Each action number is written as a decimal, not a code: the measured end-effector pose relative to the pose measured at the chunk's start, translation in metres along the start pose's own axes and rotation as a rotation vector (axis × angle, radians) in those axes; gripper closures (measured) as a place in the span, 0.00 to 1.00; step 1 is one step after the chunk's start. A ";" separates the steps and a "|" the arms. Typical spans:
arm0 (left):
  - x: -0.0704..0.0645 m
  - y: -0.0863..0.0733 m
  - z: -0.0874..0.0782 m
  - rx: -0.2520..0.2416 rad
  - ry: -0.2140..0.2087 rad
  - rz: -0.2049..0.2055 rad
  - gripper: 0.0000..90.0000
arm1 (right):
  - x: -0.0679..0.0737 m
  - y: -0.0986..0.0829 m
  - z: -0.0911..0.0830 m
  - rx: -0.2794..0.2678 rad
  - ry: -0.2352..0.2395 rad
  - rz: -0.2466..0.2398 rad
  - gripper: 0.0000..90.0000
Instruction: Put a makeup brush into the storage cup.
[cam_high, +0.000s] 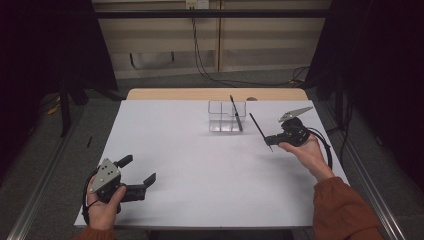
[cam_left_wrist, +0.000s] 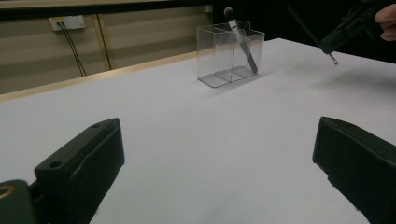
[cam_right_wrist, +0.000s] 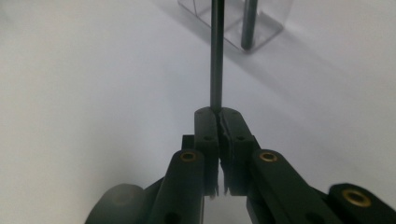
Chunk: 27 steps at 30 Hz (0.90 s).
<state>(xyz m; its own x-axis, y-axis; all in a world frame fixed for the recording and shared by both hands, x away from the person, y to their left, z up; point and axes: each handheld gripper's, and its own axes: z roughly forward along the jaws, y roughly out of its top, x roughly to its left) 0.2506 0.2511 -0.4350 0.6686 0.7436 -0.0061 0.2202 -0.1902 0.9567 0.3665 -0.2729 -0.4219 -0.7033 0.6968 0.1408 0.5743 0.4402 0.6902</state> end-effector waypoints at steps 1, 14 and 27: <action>0.000 0.000 0.000 -0.001 0.001 0.000 0.02 | 0.000 -0.001 0.000 -0.022 0.006 0.000 0.97; -0.001 0.000 -0.001 0.001 -0.005 -0.001 0.03 | 0.008 -0.005 -0.005 -0.140 0.078 -0.056 0.97; -0.001 -0.001 0.001 0.008 -0.015 0.008 0.03 | 0.041 0.003 0.002 -0.147 0.169 -0.145 0.97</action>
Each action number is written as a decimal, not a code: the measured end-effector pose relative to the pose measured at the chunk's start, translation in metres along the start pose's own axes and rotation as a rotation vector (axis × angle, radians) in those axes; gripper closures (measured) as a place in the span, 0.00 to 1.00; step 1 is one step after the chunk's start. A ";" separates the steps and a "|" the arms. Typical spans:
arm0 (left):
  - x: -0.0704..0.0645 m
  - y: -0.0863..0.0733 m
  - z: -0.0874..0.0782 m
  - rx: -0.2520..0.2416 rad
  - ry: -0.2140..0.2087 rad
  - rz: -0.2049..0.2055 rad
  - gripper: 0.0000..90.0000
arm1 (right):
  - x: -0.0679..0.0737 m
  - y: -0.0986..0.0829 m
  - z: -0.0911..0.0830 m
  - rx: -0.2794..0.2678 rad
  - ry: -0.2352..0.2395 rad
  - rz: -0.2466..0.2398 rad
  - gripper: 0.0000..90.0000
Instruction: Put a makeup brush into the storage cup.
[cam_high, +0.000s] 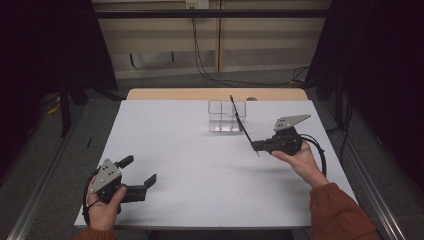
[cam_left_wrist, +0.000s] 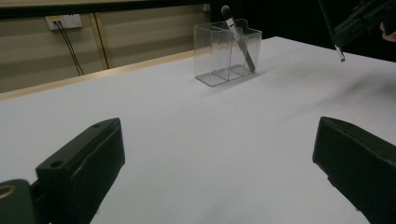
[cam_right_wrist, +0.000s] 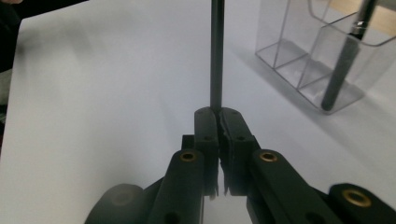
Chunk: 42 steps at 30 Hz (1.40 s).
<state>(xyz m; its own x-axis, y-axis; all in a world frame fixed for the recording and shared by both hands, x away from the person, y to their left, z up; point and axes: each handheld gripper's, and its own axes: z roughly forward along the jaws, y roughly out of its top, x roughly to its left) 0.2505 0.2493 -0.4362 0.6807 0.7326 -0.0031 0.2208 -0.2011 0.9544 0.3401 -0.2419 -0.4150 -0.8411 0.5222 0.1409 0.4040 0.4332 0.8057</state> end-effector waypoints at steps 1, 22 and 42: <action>0.000 0.000 0.000 -0.001 0.000 0.001 0.03 | 0.001 0.000 0.001 0.004 0.007 -0.008 0.97; 0.000 0.000 0.000 -0.006 -0.003 -0.001 0.03 | 0.037 0.012 0.029 0.090 0.143 -0.107 0.97; 0.002 0.000 -0.001 0.002 0.006 -0.008 0.02 | 0.066 0.028 0.042 0.177 0.215 -0.191 0.97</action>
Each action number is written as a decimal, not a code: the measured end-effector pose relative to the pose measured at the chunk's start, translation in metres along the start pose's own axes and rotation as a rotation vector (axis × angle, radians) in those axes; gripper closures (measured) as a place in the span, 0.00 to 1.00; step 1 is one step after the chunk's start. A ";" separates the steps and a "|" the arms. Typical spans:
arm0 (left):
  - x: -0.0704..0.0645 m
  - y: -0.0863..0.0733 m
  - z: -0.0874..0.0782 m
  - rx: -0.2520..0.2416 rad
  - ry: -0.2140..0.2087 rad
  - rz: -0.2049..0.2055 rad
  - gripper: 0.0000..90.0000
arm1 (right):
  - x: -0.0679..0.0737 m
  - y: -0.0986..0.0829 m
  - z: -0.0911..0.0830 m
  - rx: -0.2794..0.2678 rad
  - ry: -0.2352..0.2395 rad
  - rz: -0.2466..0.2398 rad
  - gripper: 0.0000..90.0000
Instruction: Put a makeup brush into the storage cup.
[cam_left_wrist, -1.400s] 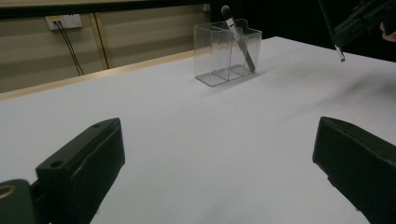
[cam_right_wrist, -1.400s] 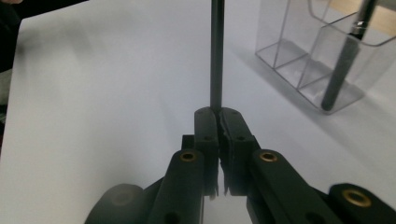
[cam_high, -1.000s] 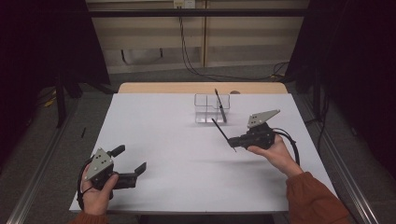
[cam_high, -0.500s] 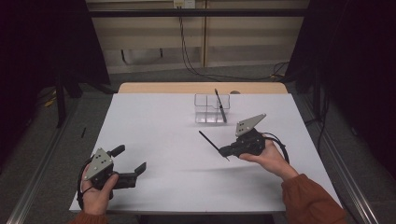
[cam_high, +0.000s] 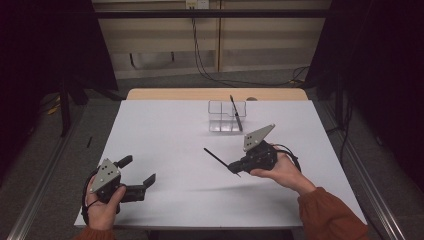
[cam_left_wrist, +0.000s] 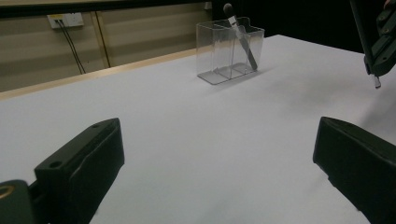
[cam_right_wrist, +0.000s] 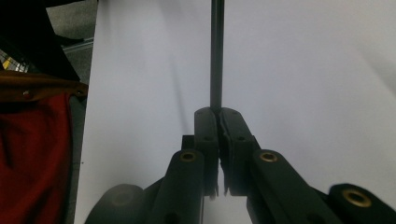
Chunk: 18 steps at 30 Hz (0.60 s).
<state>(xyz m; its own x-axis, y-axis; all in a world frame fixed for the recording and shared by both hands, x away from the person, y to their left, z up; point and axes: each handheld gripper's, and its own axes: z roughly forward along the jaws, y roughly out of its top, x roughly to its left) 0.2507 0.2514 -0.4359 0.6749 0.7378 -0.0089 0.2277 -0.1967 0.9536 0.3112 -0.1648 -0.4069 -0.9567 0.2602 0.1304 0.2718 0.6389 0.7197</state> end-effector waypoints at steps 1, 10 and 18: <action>0.000 0.000 0.000 0.002 -0.001 0.003 0.02 | 0.000 0.001 0.001 0.007 0.004 -0.002 0.97; -0.001 0.000 0.002 0.017 -0.008 0.013 0.02 | -0.001 0.008 0.007 0.142 0.003 -0.018 0.97; -0.002 0.000 0.002 0.032 -0.024 0.014 0.02 | -0.001 0.017 0.012 0.279 -0.013 -0.052 0.97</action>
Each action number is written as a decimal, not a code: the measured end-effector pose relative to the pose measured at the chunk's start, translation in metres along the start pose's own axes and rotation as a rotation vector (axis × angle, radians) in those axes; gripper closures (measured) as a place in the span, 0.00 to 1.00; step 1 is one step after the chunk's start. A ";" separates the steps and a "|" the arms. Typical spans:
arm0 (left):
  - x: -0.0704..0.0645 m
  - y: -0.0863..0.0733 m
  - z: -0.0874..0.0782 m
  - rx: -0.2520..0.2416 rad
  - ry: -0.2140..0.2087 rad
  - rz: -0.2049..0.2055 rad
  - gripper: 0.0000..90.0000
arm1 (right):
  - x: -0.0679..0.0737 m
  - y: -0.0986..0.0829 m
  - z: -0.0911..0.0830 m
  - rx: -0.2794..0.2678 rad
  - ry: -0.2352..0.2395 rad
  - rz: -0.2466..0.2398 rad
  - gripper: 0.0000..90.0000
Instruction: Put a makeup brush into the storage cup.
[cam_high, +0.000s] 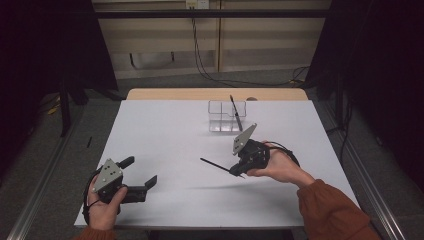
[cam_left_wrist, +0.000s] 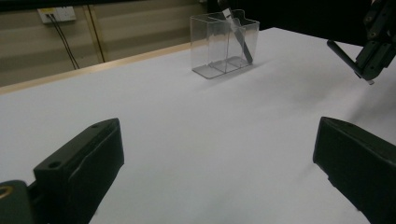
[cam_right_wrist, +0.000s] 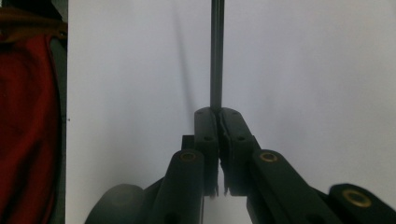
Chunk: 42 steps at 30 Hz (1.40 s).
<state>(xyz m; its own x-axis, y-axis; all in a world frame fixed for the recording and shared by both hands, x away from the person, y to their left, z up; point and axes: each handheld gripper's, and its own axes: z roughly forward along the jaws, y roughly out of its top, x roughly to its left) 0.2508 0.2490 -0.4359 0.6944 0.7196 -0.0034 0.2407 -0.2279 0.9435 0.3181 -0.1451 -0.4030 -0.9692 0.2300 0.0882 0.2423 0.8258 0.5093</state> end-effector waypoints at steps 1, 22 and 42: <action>0.000 0.000 0.000 0.001 0.000 -0.001 0.02 | 0.001 0.001 0.001 0.017 -0.002 -0.002 0.97; -0.001 0.010 -0.003 0.088 -0.001 -0.008 0.03 | 0.003 -0.002 0.002 0.257 -0.003 0.028 0.97; -0.020 0.039 0.021 0.181 -0.205 0.117 0.03 | 0.007 0.003 0.012 0.295 0.041 0.002 0.97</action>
<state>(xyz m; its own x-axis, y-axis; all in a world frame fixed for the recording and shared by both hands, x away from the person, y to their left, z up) 0.2603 0.2114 -0.4064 0.8428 0.5379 0.0175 0.2552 -0.4281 0.8670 0.3125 -0.1349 -0.4113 -0.9683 0.2157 0.1262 0.2407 0.9407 0.2390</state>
